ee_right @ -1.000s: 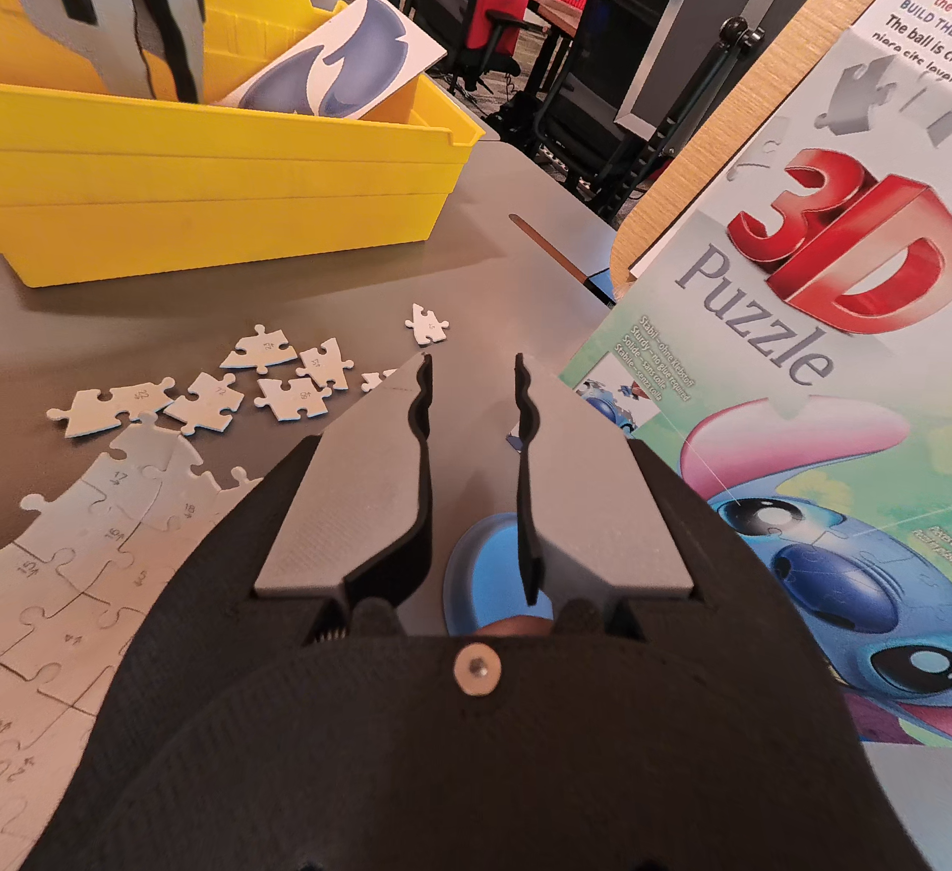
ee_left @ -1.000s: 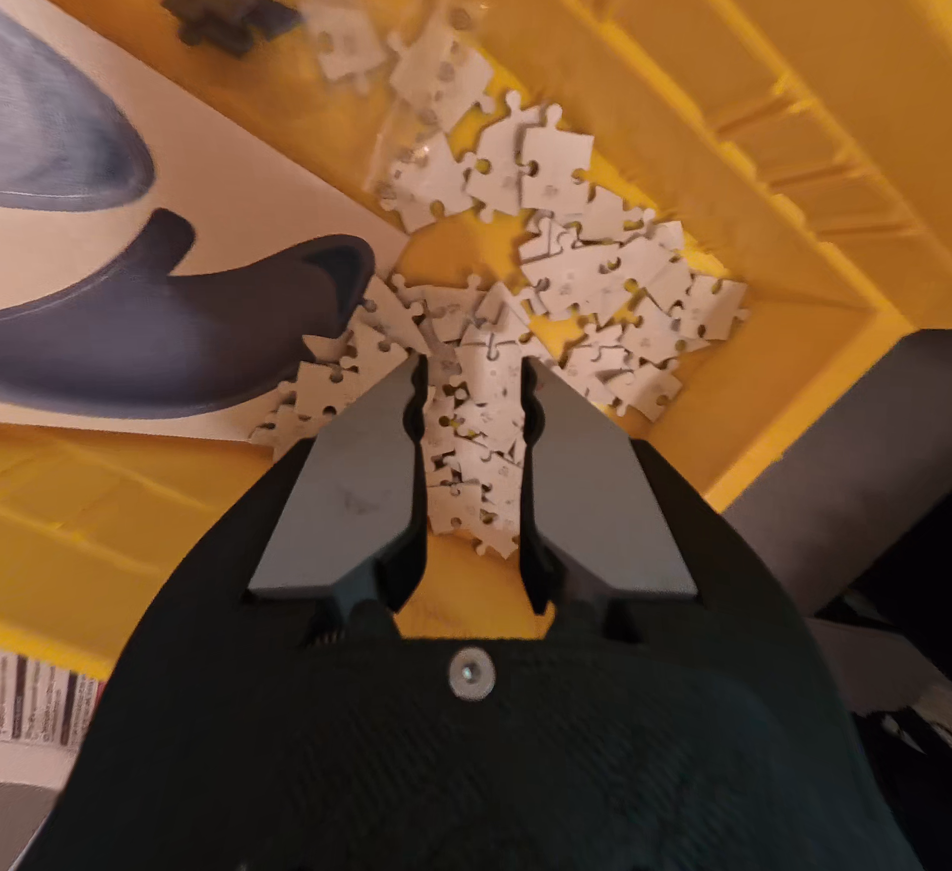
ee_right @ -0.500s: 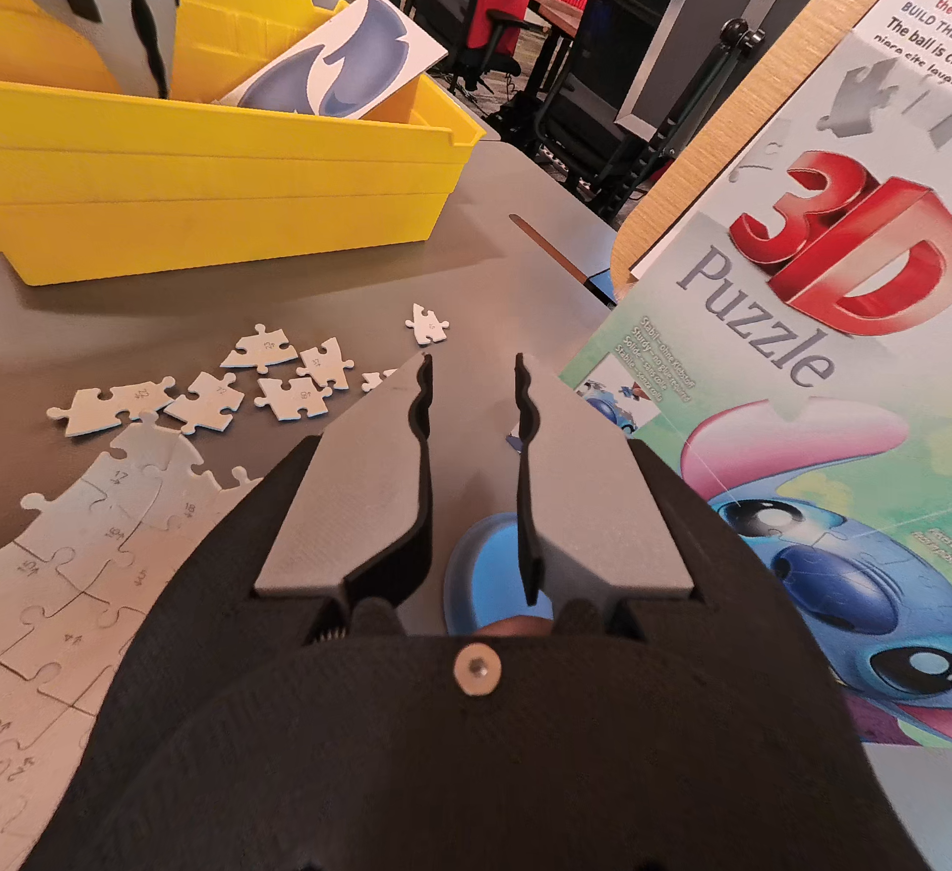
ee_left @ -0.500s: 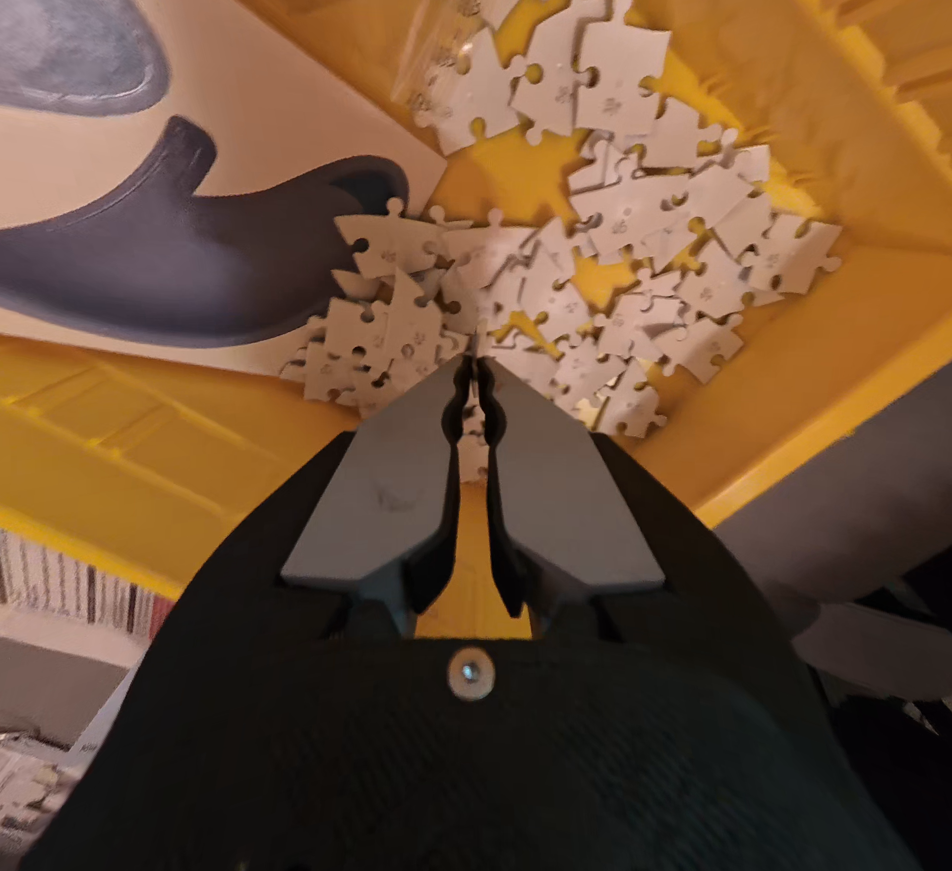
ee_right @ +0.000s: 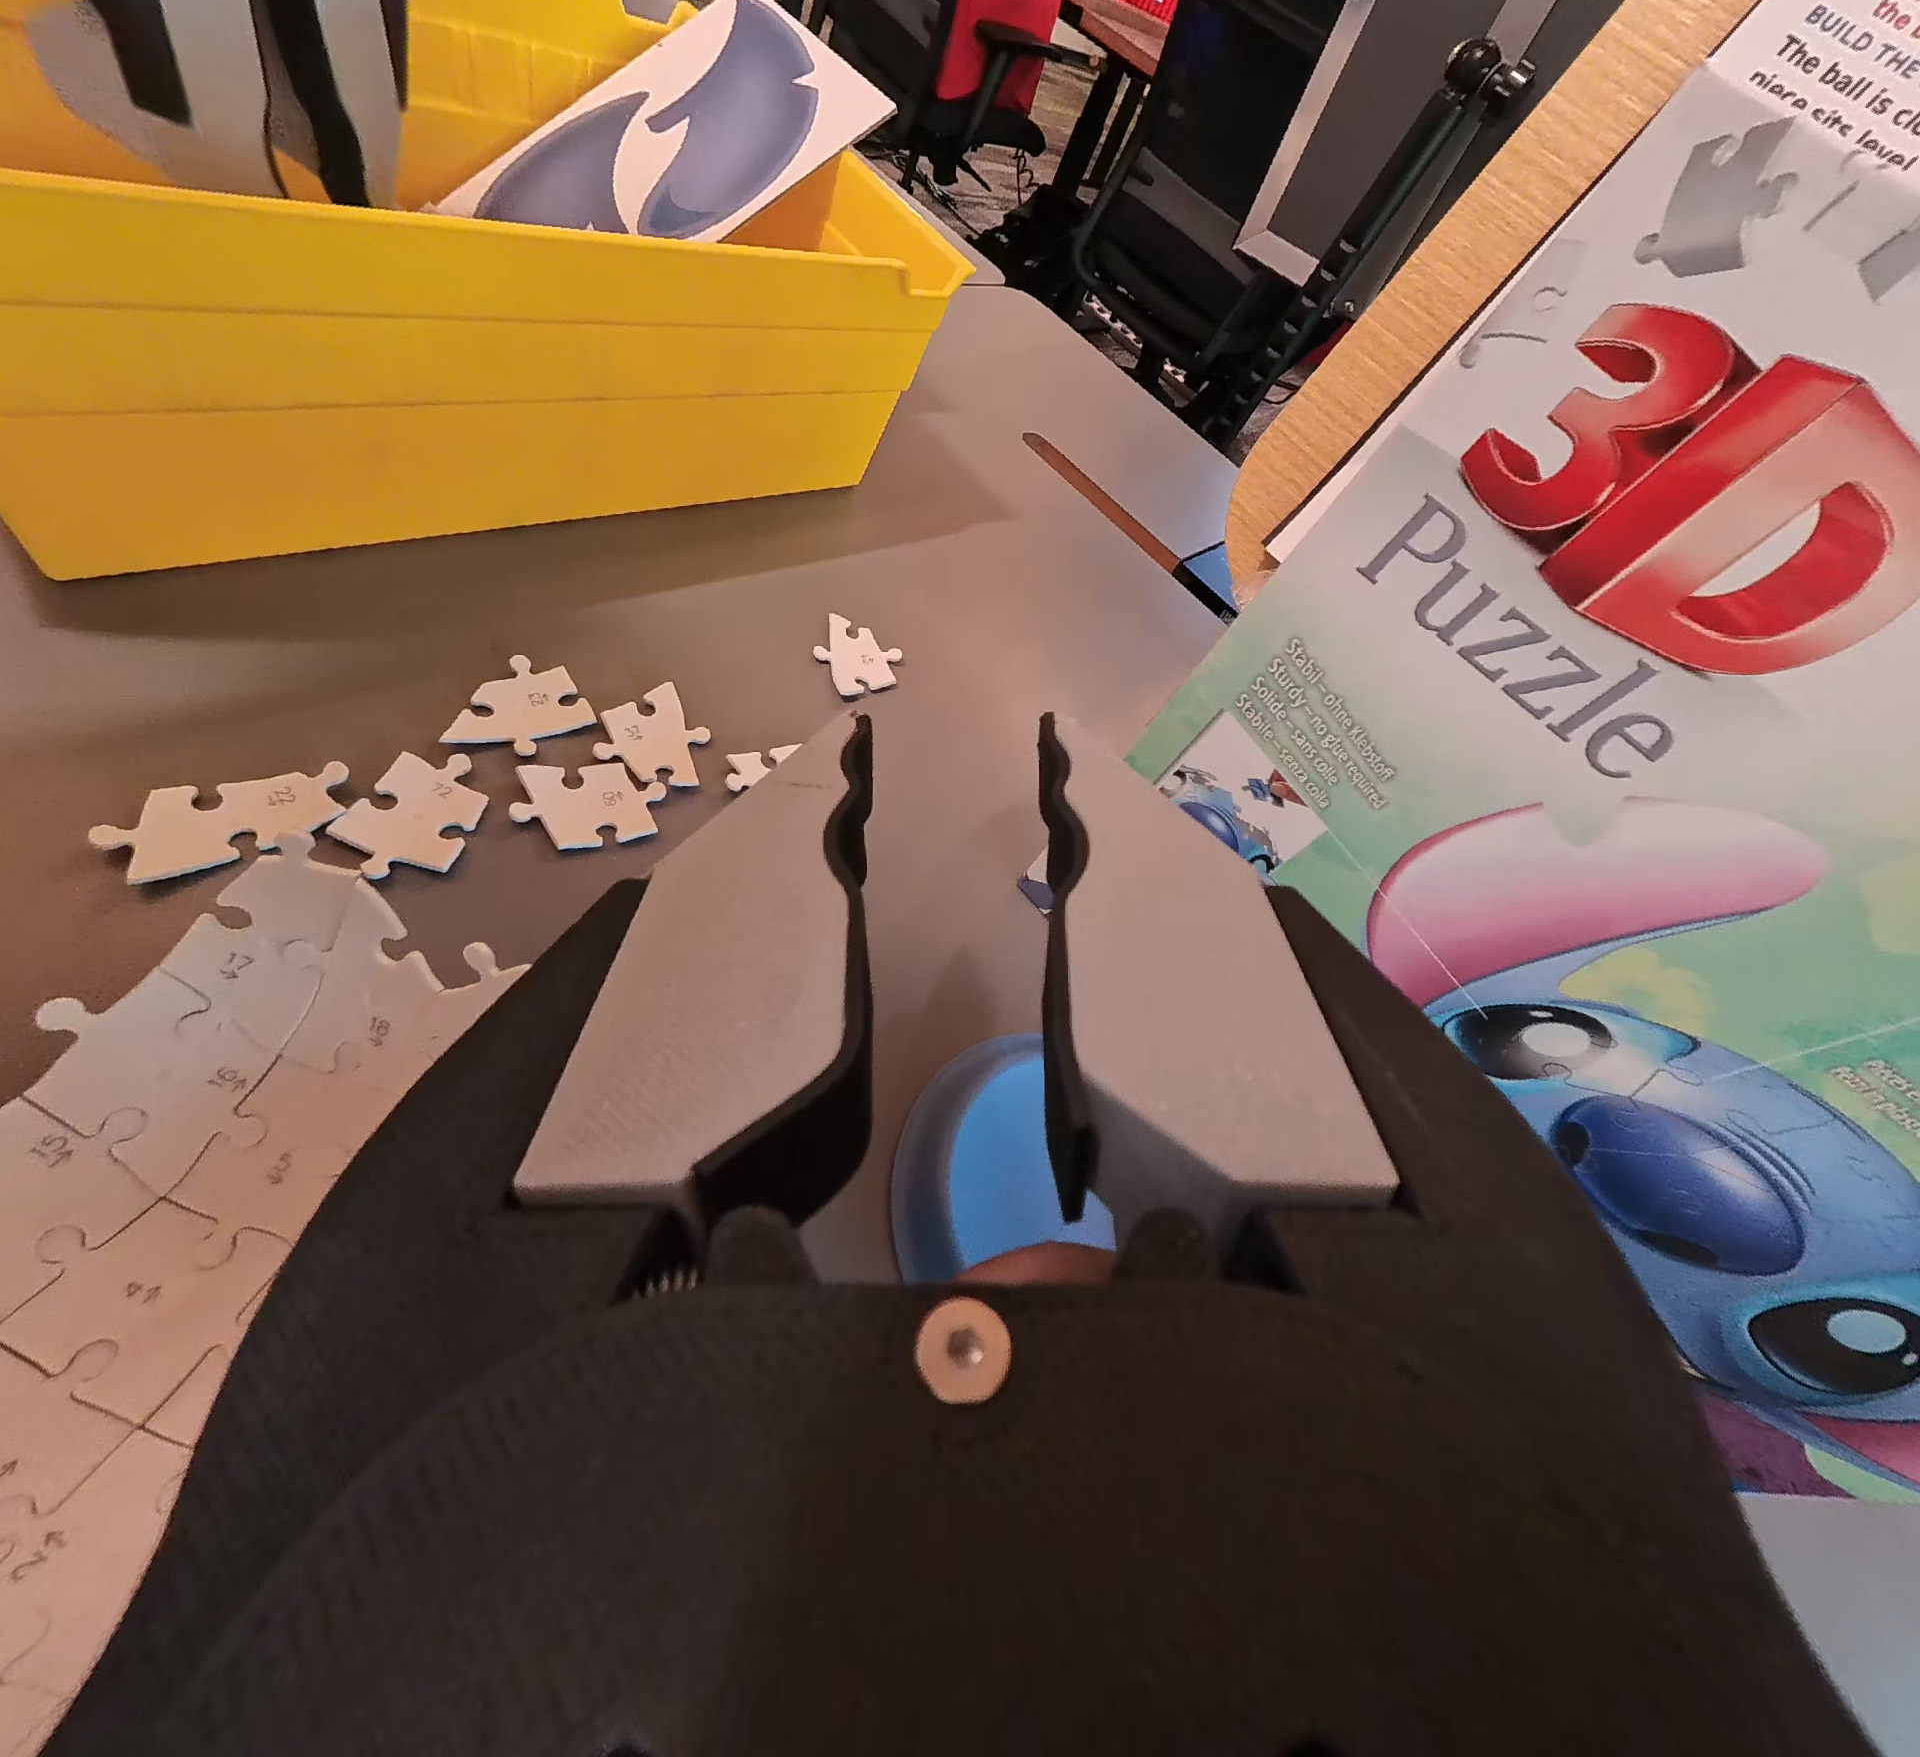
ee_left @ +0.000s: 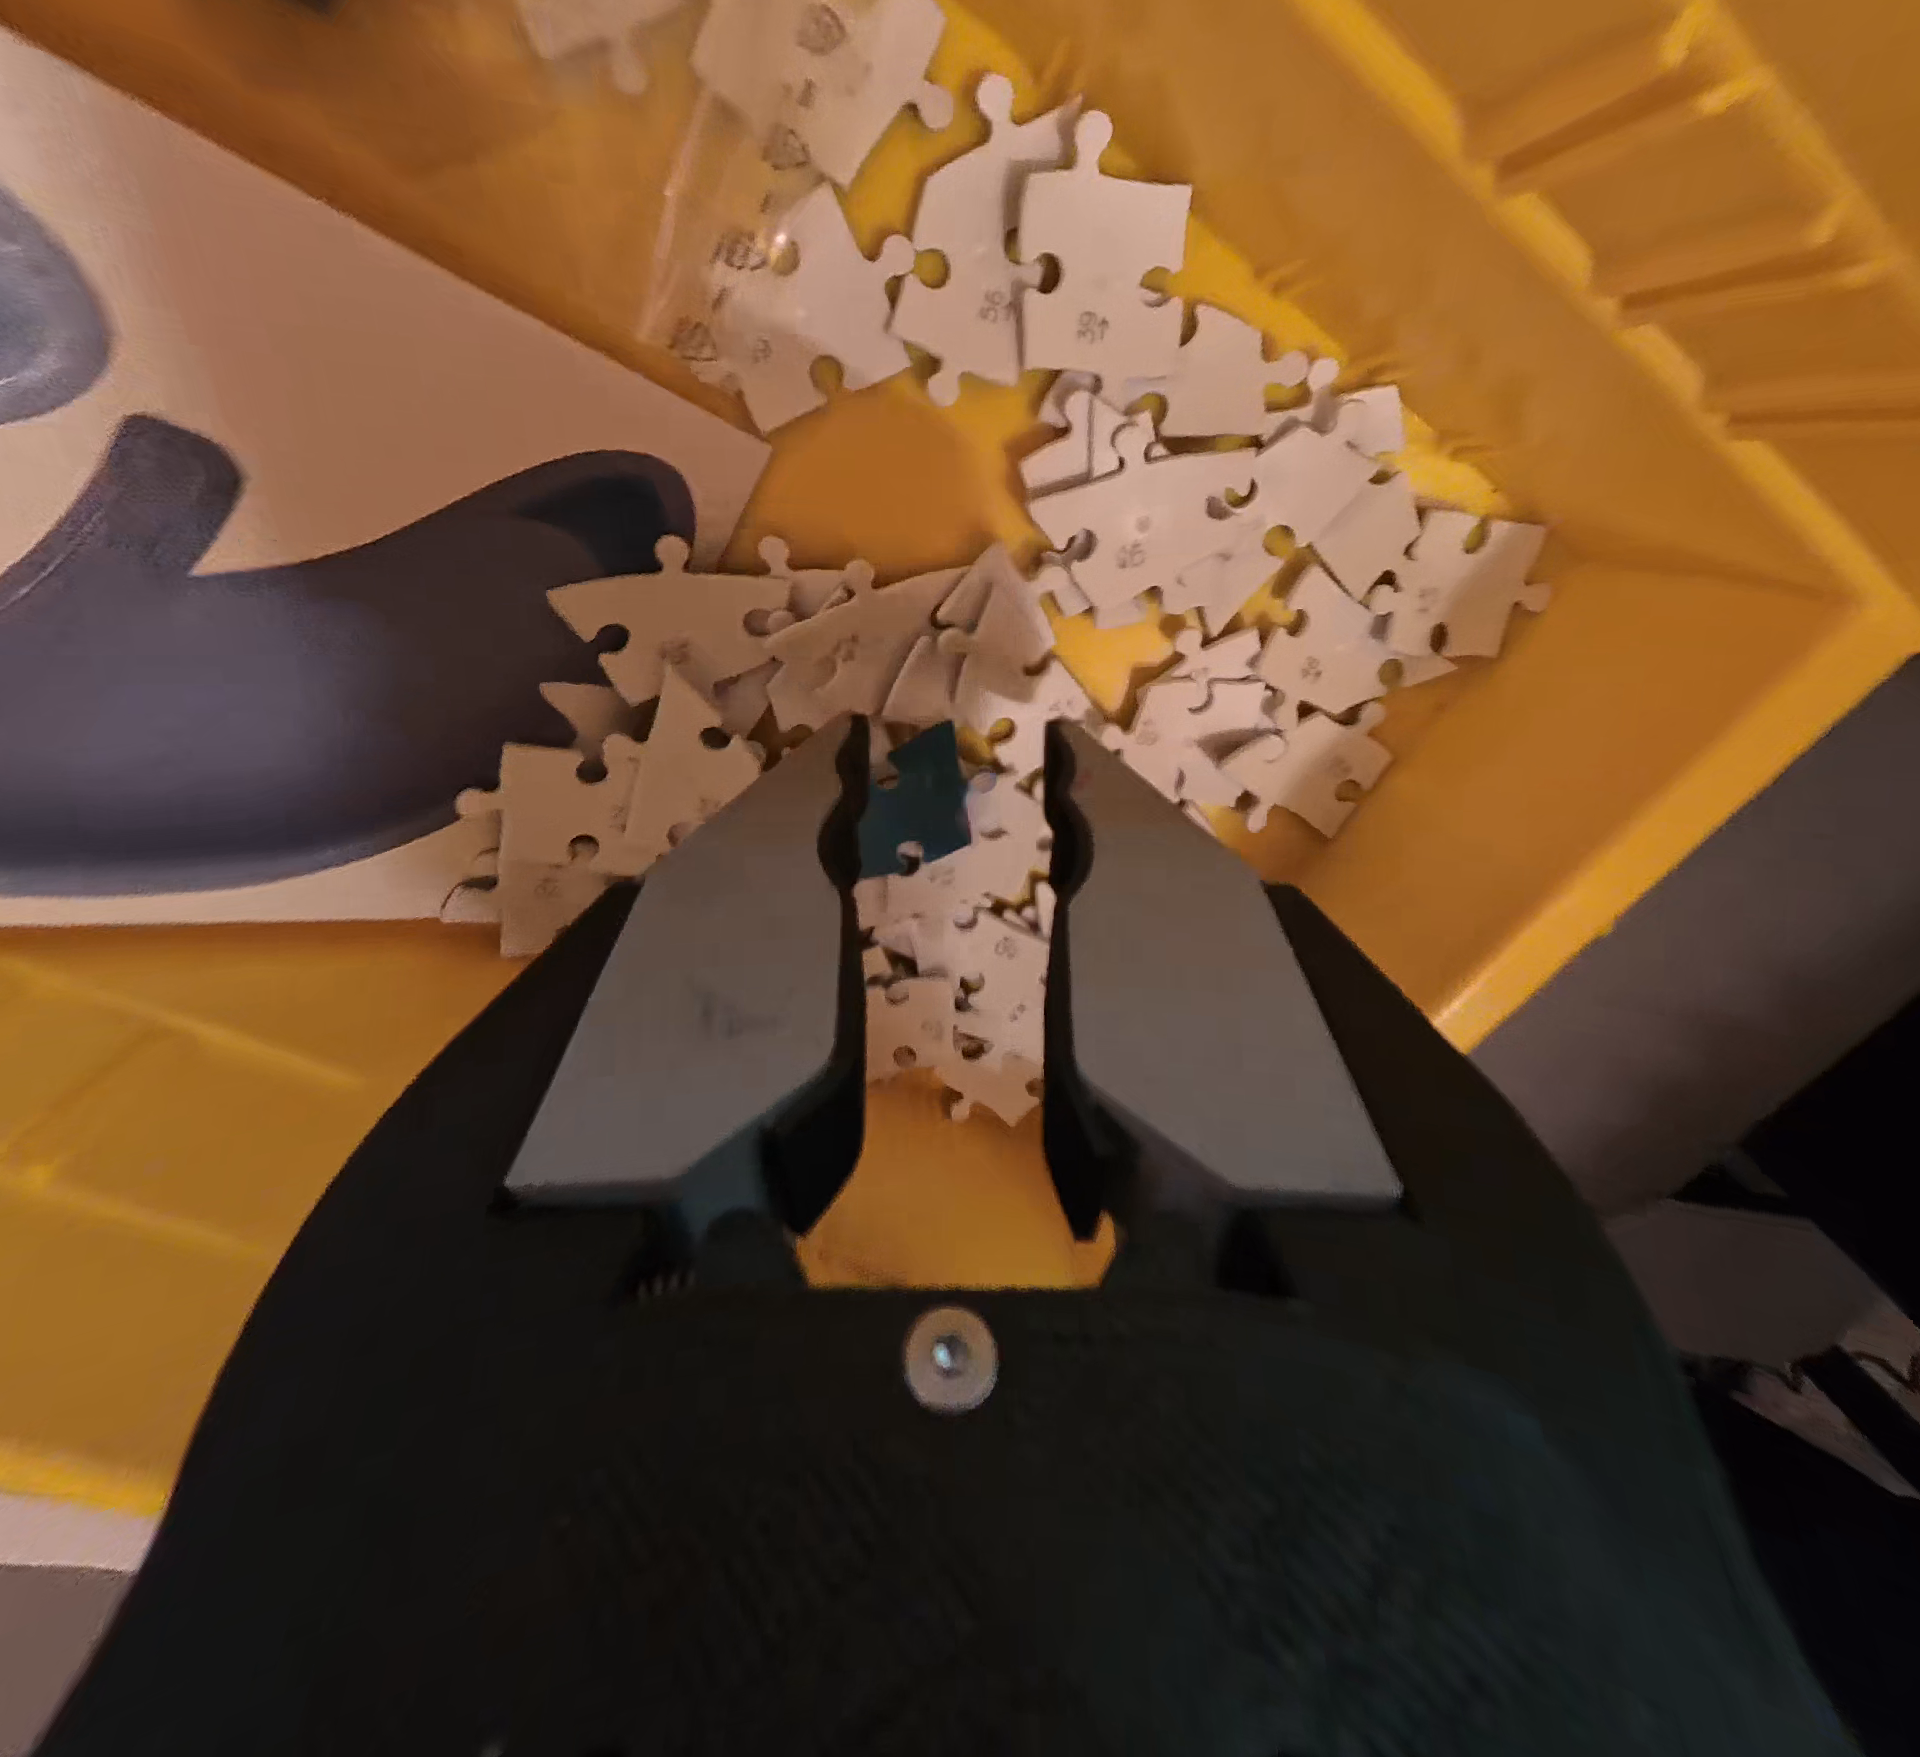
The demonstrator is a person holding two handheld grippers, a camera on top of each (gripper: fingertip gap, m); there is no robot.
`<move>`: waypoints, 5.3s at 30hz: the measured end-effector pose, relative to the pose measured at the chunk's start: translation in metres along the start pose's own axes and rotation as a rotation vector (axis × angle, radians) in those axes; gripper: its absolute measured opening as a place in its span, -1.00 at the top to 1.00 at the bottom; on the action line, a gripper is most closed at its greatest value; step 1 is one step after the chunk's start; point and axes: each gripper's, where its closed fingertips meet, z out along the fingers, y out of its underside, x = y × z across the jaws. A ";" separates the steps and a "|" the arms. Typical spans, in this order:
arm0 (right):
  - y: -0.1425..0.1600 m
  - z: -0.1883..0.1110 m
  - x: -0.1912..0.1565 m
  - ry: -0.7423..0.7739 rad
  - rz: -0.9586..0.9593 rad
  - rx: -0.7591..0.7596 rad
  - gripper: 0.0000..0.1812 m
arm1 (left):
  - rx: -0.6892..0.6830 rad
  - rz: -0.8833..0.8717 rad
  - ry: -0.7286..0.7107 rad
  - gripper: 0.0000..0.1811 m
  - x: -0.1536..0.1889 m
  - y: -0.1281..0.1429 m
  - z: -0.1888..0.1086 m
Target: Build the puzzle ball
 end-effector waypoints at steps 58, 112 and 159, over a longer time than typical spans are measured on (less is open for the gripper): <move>0.001 0.001 -0.002 -0.008 -0.007 -0.006 0.69 | 0.116 0.017 -0.145 0.83 -0.023 -0.025 -0.011; 0.003 0.003 -0.003 -0.009 -0.007 -0.015 0.69 | 0.071 0.097 -0.058 0.75 0.020 -0.038 0.011; 0.002 0.002 -0.004 -0.012 -0.013 -0.011 0.69 | 0.075 0.154 -0.072 0.70 0.013 -0.031 0.006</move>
